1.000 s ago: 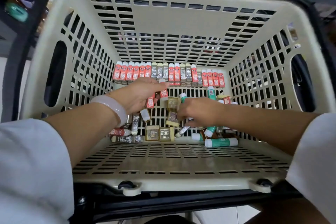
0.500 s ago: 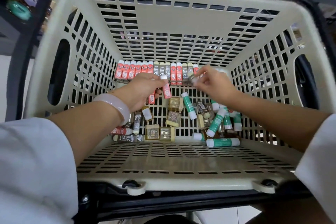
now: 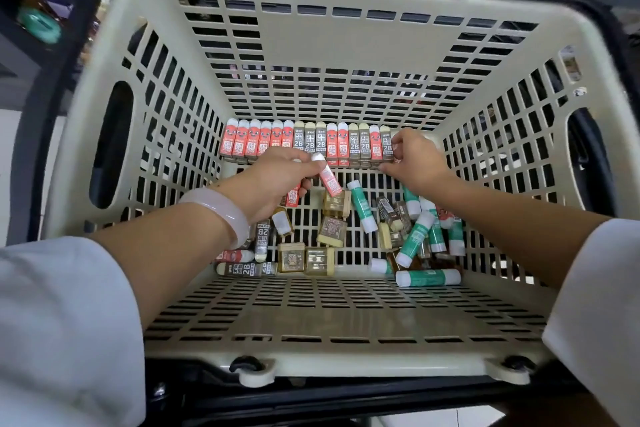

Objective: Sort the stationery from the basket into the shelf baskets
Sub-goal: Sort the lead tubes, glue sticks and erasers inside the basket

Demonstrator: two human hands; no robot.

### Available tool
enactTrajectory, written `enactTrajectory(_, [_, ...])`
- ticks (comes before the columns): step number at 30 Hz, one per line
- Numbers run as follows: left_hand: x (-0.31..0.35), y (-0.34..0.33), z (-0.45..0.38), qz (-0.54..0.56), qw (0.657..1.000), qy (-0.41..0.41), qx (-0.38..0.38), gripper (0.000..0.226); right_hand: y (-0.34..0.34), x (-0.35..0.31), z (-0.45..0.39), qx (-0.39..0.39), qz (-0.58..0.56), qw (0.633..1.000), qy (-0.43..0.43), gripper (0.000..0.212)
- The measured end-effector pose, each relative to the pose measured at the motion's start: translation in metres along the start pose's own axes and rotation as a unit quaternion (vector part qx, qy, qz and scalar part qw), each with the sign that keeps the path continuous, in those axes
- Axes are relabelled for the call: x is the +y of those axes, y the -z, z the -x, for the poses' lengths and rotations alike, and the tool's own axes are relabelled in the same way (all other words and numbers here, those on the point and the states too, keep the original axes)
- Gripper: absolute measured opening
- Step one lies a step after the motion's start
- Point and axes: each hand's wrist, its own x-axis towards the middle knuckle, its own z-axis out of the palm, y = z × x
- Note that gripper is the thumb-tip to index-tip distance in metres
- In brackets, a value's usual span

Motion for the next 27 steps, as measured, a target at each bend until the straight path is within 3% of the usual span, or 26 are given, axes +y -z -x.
enactTrajectory(7, [0.001,0.001,-0.001,-0.008,1.000,-0.008,0.002,0.010,0.006,-0.011,0.001,0.023,0.061,0.998,-0.008,0.036])
enactTrajectory(9, [0.002,0.001,-0.001,-0.005,1.000,-0.008,0.008,0.009,0.011,-0.021,0.009,0.035,0.057,0.998,0.023,0.037])
enactTrajectory(11, [0.003,0.000,-0.001,-0.010,1.000,-0.008,0.011,0.010,0.015,-0.038,0.024,-0.045,-0.065,0.995,0.068,0.026])
enactTrajectory(13, [0.005,-0.002,0.001,-0.011,1.000,-0.009,0.014,0.010,0.015,-0.055,0.042,-0.172,-0.212,0.958,0.084,0.016])
enactTrajectory(14, [0.006,-0.003,0.002,-0.004,1.000,-0.009,0.011,0.010,0.015,-0.059,0.048,-0.195,-0.242,0.946,0.091,0.013])
enactTrajectory(17, [0.008,-0.004,0.003,0.044,0.999,-0.001,-0.012,0.023,0.015,-0.056,0.052,-0.140,-0.264,0.953,0.059,0.007])
enactTrajectory(23, [0.012,-0.001,0.001,0.109,0.993,0.047,-0.018,0.032,0.019,-0.017,0.021,0.071,-0.268,0.942,-0.187,0.017])
enactTrajectory(27, [0.011,-0.004,0.005,0.069,0.996,0.054,-0.030,0.022,0.010,-0.007,0.001,0.087,-0.245,0.937,-0.231,0.017])
